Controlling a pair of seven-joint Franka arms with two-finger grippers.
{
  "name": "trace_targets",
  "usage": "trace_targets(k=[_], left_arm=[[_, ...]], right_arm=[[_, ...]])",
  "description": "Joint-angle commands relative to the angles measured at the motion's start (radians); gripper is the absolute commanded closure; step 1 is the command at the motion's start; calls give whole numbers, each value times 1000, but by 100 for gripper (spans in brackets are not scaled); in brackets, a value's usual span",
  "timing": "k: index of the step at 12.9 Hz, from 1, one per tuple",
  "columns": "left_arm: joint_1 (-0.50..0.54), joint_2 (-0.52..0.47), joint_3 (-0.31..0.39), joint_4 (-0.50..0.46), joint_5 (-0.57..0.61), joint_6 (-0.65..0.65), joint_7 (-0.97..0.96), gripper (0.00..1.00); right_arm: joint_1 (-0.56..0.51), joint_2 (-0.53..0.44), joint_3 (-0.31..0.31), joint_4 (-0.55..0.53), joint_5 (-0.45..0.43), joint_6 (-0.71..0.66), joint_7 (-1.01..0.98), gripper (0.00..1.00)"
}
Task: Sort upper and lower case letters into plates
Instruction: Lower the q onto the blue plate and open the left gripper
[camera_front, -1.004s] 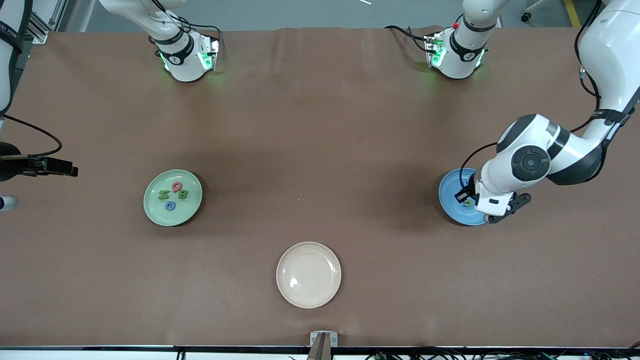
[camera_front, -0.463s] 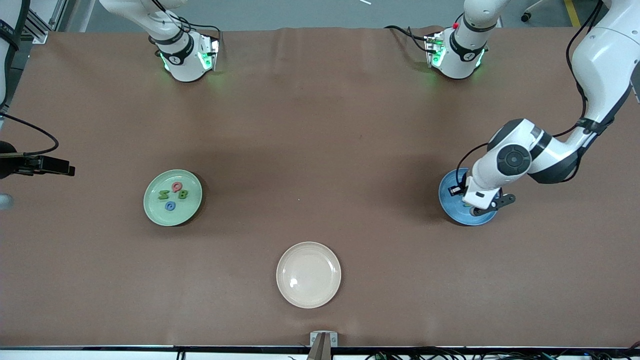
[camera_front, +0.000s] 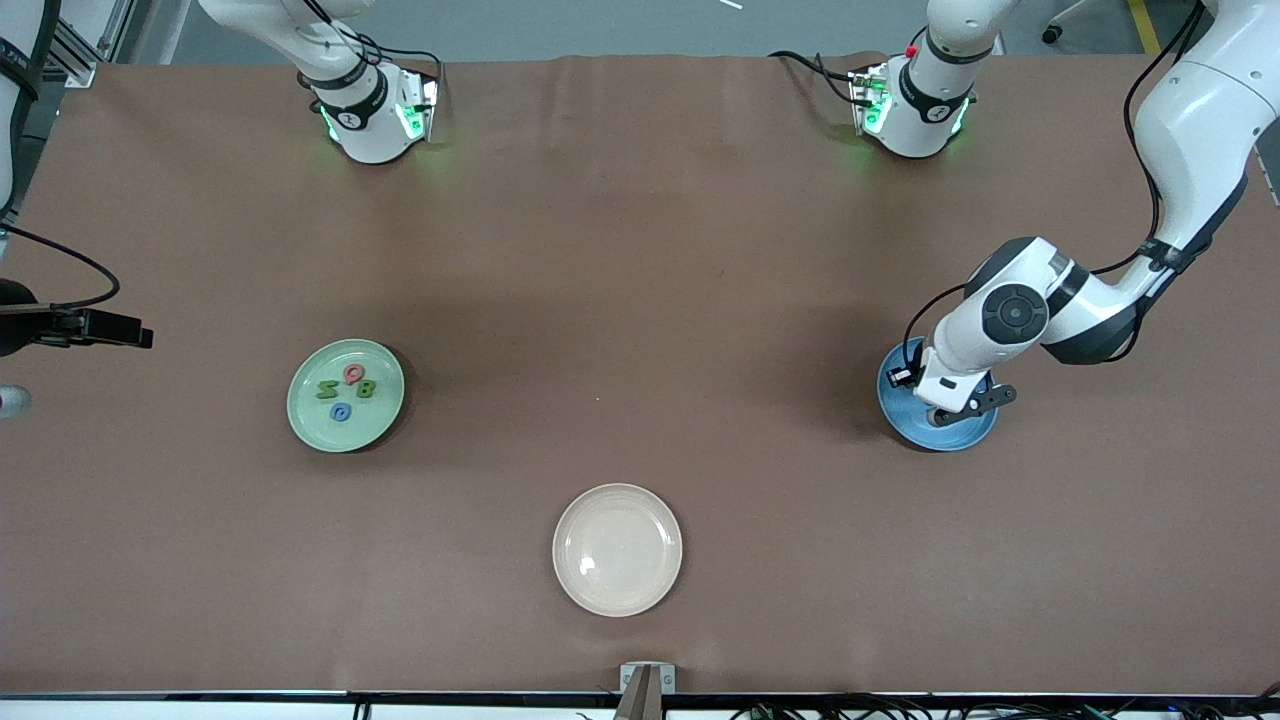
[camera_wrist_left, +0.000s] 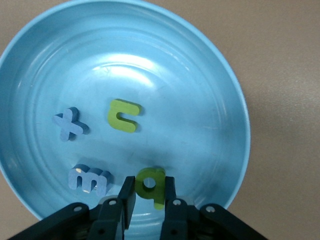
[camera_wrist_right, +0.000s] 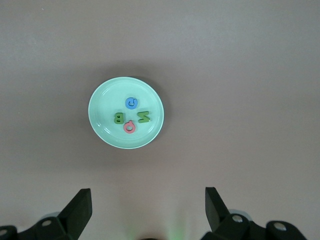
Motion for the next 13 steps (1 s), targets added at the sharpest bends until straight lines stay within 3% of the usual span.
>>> trace_targets(k=[1, 3, 4, 5, 7, 8, 10, 13], left_arm=[[-18, -4, 23, -6, 42, 37, 3, 81], [-21, -2, 33, -4, 42, 53, 1, 76], [-20, -5, 33, -1, 42, 53, 3, 58], [-18, -10, 33, 2, 42, 53, 3, 34], [-17, -20, 21, 29, 37, 45, -5, 20], [-7, -26, -3, 39, 36, 45, -3, 2], [41, -40, -70, 83, -11, 28, -6, 0], [66, -37, -115, 179, -235, -7, -8, 0]], right_arm=[[-98, -60, 136, -43, -9, 0, 44, 0], [-113, -100, 147, -77, -9, 4, 44, 0], [-130, -114, 164, -87, -9, 3, 44, 0], [-152, -129, 185, -98, -9, 4, 44, 0], [-160, -161, 198, -129, -23, 20, 44, 0], [-161, -181, 199, -153, -29, 33, 43, 0], [-166, -230, 210, -211, -31, 62, 42, 0], [-176, -275, 228, -247, -44, 66, 42, 0]])
